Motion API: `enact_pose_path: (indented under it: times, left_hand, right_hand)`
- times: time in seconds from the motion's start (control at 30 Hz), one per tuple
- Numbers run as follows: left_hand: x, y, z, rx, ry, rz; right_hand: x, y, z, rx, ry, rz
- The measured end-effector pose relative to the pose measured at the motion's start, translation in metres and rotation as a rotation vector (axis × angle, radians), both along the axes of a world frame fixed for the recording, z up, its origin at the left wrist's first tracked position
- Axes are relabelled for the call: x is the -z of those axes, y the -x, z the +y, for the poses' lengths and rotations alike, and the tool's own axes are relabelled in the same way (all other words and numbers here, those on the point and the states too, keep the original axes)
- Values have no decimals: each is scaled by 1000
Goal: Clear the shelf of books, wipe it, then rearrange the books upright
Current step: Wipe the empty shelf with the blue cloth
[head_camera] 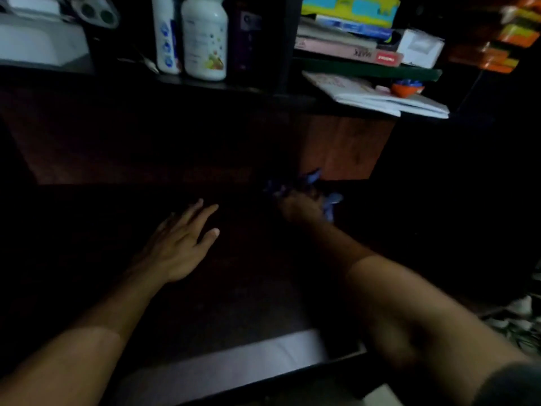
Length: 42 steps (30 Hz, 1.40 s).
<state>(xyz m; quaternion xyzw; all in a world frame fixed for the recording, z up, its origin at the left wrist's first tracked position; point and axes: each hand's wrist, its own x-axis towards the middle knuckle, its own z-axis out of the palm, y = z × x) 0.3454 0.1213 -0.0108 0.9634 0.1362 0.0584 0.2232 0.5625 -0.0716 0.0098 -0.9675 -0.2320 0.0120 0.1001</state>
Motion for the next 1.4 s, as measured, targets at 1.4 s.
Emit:
enact_pose_path:
  times: [1.4]
  left_hand:
    - [-9, 60, -42, -69, -211, 140]
  right_hand:
    - [13, 124, -169, 79, 63, -75]
